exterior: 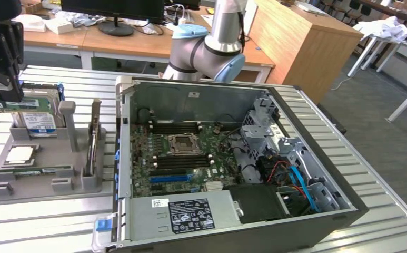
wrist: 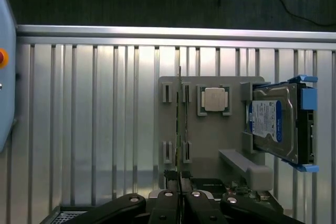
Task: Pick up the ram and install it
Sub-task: 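Pick up the ram and move it above insertion slot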
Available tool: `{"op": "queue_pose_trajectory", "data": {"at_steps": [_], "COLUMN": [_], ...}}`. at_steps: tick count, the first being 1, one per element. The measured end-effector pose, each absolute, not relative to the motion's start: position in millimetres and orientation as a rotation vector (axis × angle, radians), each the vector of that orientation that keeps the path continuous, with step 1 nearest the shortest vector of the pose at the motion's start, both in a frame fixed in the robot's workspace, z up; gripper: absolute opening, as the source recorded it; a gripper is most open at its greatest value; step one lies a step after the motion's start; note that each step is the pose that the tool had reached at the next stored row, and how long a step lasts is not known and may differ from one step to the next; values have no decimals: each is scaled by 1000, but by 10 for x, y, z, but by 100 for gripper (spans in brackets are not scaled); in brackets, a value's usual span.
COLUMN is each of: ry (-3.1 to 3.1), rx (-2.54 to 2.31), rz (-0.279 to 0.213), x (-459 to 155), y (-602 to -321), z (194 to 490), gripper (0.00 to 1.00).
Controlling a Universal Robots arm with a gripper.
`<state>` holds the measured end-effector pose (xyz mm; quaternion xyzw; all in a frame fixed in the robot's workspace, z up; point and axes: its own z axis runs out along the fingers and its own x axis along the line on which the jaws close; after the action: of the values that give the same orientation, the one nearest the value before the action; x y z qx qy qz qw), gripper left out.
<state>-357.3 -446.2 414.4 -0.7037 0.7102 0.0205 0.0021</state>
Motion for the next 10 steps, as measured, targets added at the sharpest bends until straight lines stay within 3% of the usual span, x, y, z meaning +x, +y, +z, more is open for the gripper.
{"op": "queue_pose_trajectory", "data": {"at_steps": [10], "ry": [2229], "rx": [-2208], "rz": [65], "x": [-3403], "y": [-4462], "z": [4144], "gripper": [12]}}
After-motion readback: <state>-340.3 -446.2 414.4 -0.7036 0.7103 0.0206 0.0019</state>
